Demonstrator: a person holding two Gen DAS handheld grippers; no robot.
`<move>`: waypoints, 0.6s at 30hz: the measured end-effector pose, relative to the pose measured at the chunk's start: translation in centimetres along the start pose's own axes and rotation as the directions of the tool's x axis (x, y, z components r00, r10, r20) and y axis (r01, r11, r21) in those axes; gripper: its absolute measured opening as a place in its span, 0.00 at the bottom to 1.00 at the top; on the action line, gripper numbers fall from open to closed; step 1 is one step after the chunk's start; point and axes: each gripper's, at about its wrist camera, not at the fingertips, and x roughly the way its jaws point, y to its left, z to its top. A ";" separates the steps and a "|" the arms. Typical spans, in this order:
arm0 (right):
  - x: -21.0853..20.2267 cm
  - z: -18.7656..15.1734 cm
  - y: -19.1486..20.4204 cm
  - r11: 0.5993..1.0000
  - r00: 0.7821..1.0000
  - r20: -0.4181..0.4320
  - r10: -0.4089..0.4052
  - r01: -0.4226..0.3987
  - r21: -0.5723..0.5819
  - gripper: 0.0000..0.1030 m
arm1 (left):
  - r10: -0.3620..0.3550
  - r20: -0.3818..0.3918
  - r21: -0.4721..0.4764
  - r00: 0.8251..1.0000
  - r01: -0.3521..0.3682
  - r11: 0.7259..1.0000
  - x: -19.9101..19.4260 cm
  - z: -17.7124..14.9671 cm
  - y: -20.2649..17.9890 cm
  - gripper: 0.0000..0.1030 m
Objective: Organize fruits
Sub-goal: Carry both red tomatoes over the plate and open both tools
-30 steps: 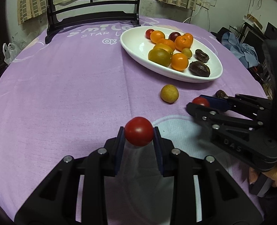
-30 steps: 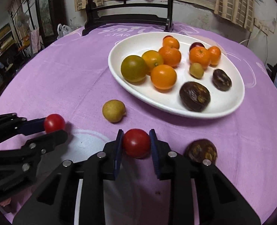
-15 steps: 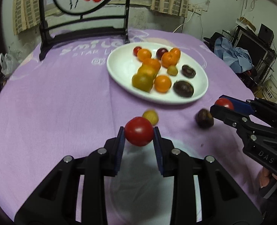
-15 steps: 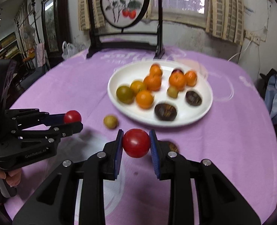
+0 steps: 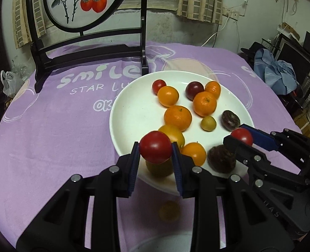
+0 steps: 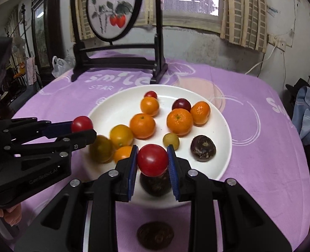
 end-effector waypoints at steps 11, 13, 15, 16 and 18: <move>-0.1 -0.7 -0.8 0.999 0.999 0.004 -0.039 0.039 0.006 0.59 | 0.020 0.027 -0.015 0.999 -0.020 1.000 0.2 0.3 0.1 0.53; -0.7 -1.1 -0.8 0.999 0.999 0.004 -0.033 0.033 0.004 0.59 | 0.025 0.040 -0.002 0.999 -0.025 1.000 -0.5 0.0 -0.1 0.55; -1.4 -1.5 -0.7 1.000 1.000 0.001 -0.024 0.024 0.004 0.59 | 0.025 0.049 0.011 0.999 -0.026 1.000 -1.2 -0.4 -0.3 0.56; -1.8 -1.8 -0.7 1.000 1.000 -0.002 -0.020 0.020 0.005 0.59 | 0.021 0.055 0.015 0.998 -0.022 1.000 -1.7 -0.8 -0.4 0.56; -2.5 -2.3 -0.5 1.000 1.000 -0.004 -0.014 0.014 0.003 0.59 | 0.014 0.062 0.015 0.998 -0.015 1.000 -2.3 -1.4 -0.5 0.58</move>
